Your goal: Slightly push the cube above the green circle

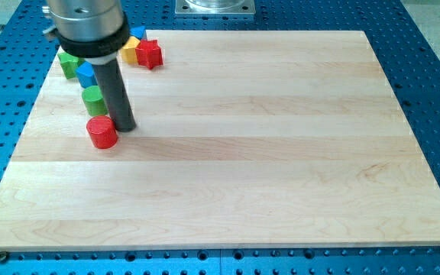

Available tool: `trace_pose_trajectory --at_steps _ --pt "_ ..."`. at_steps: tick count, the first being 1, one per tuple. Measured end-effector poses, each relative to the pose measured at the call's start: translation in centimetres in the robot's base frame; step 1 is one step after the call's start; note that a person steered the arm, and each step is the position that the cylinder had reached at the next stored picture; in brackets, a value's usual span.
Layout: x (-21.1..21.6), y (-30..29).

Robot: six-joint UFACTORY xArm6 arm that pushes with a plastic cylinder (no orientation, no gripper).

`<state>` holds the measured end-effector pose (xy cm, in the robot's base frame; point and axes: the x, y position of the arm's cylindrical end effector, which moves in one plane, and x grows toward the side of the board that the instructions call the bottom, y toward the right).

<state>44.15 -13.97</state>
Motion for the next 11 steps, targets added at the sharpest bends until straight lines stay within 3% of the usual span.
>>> trace_pose_trajectory --at_steps 1,3,4,5,6,7,8,10,11 --pt "-1.4 2.7" --pt "3.7 -1.1" --pt "-1.1 2.7" --pt "-8.7 2.9" --pt "-4.3 2.3" --pt "6.4 0.7" --pt "8.8 -13.5" --pt "-7.9 -16.2" --pt "-11.1 -14.4"
